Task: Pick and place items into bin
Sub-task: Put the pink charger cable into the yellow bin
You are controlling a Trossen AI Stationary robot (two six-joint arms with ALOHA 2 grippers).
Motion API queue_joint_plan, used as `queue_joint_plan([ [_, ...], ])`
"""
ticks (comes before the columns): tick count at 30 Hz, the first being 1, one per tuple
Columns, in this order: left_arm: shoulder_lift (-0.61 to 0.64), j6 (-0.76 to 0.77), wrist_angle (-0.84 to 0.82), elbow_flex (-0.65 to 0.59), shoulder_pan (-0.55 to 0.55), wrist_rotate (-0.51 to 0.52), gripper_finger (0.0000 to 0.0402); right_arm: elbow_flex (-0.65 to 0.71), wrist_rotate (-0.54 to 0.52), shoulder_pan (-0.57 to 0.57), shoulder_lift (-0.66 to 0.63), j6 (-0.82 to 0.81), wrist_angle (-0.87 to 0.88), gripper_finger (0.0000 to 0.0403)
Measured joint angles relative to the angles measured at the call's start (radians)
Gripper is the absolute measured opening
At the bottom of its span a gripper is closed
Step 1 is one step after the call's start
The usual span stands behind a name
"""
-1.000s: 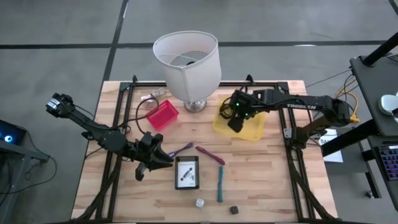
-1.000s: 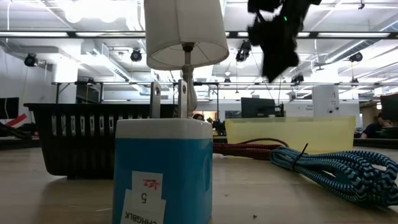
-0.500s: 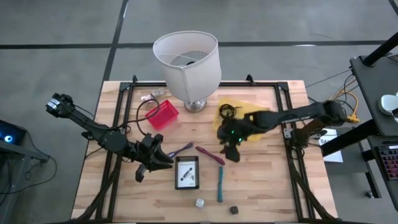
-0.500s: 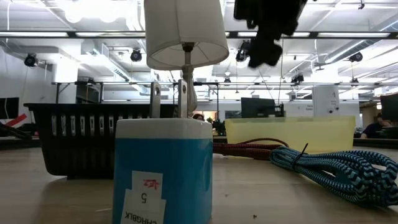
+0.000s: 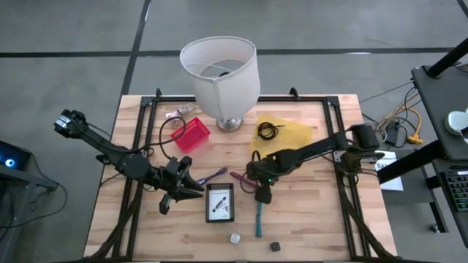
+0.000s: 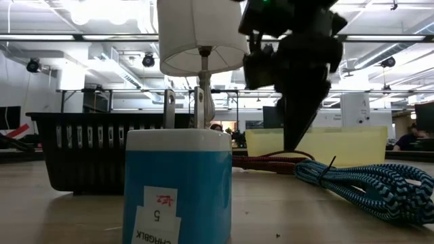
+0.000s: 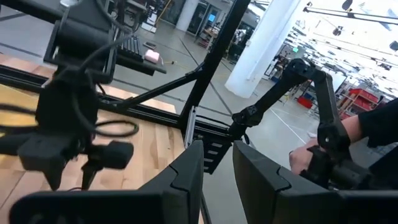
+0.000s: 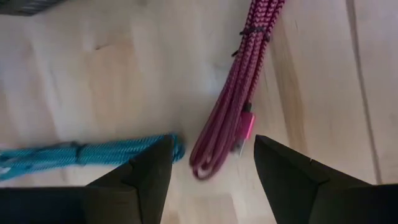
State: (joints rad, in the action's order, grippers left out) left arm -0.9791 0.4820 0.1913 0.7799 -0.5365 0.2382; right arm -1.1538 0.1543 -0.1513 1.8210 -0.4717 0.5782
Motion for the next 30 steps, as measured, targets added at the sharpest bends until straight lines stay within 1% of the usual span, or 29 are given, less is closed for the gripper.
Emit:
queue_joint_plan([
  [4, 0.000, 0.000, 0.000, 0.000, 0.000, -0.002, 0.0071, 0.000, 0.000, 0.000, 0.042, -0.001, -0.050, 0.0210],
  [8, 0.000, 0.000, 0.000, 0.000, 0.000, -0.002, 0.0071, 0.000, 0.000, 0.000, 0.061, -0.001, -0.053, 0.0209],
  [11, 0.000, 0.000, 0.000, 0.000, 0.000, -0.002, 0.0071, 0.002, -0.042, 0.000, 0.064, -0.001, -0.030, 0.0198],
  [13, 0.000, 0.000, -0.003, -0.001, 0.000, -0.001, 0.0071, 0.002, -0.067, 0.001, 0.062, -0.001, -0.031, 0.0179],
  [15, 0.000, 0.000, -0.007, -0.001, 0.000, -0.002, 0.0071, 0.002, -0.074, 0.001, 0.060, -0.006, -0.021, 0.0149],
  [21, 0.000, 0.000, -0.021, -0.001, 0.000, -0.001, 0.0071, 0.002, -0.070, 0.001, 0.059, -0.027, 0.009, 0.0026],
  [24, 0.000, 0.000, -0.024, -0.001, 0.000, -0.001, 0.0071, -0.002, -0.044, 0.001, 0.047, -0.037, 0.047, 0.0015],
  [27, 0.000, 0.000, -0.031, -0.001, 0.000, -0.001, 0.0071, -0.013, -0.055, 0.001, 0.002, -0.046, 0.107, 0.0012],
  [28, 0.000, 0.000, -0.032, -0.001, 0.000, -0.001, 0.0071, -0.017, -0.079, 0.001, -0.020, -0.046, 0.131, 0.0011],
  [30, 0.000, 0.001, -0.044, -0.001, -0.001, -0.001, 0.0071, -0.019, -0.167, 0.001, -0.078, -0.048, 0.187, 0.0010],
])
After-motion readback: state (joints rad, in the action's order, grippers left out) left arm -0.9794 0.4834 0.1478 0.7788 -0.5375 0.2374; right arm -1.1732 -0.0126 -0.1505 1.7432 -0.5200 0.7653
